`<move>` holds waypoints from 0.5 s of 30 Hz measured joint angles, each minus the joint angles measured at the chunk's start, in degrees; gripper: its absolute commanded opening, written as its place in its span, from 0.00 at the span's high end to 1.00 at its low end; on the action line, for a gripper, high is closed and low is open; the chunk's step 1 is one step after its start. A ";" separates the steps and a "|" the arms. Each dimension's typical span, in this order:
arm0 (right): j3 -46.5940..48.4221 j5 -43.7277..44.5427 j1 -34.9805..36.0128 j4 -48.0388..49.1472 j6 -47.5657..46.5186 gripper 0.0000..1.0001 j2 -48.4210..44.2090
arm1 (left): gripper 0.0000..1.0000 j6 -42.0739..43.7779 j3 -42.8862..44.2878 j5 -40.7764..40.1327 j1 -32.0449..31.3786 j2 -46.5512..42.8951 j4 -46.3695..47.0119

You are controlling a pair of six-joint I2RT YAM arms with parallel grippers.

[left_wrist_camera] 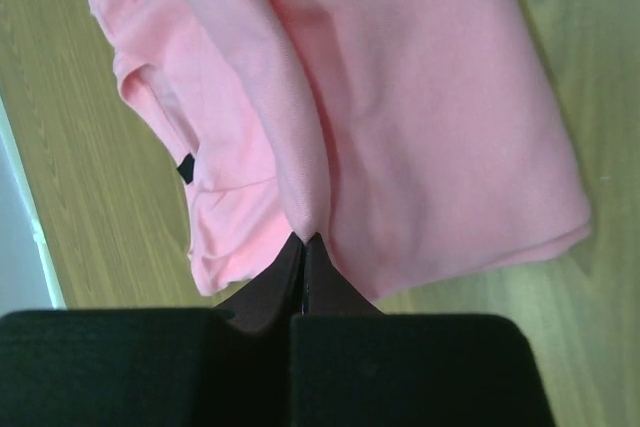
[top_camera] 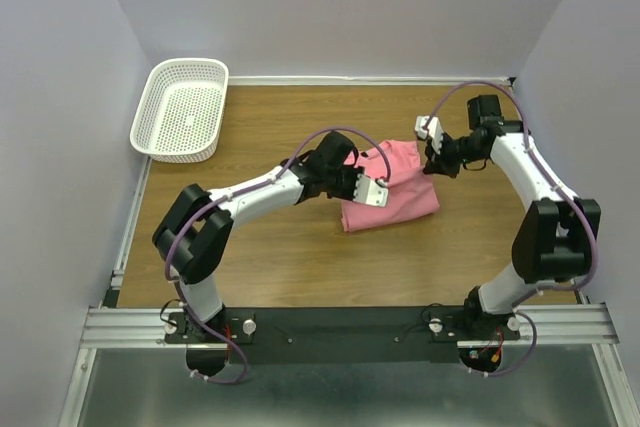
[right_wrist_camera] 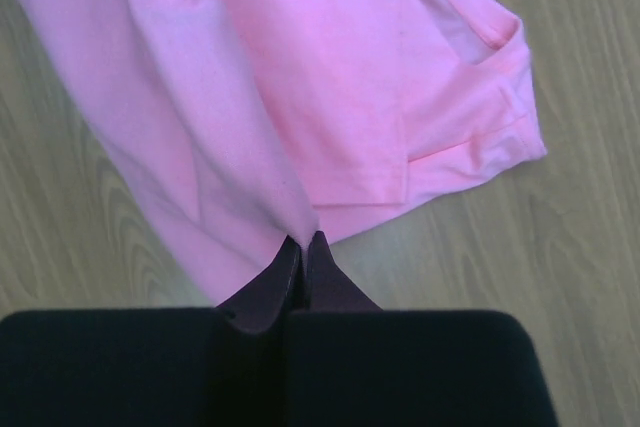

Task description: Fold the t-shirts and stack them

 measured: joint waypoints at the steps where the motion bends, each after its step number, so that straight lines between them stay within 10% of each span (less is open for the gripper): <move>1: 1.88 -0.15 0.00 0.37 0.79 0.99 1.90 | 1.00 0.33 1.09 0.26 1.05 1.20 -0.04; 15: 19.37 -1.38 0.00 5.46 8.63 0.99 20.83 | 1.00 2.16 12.85 1.81 10.47 12.31 0.39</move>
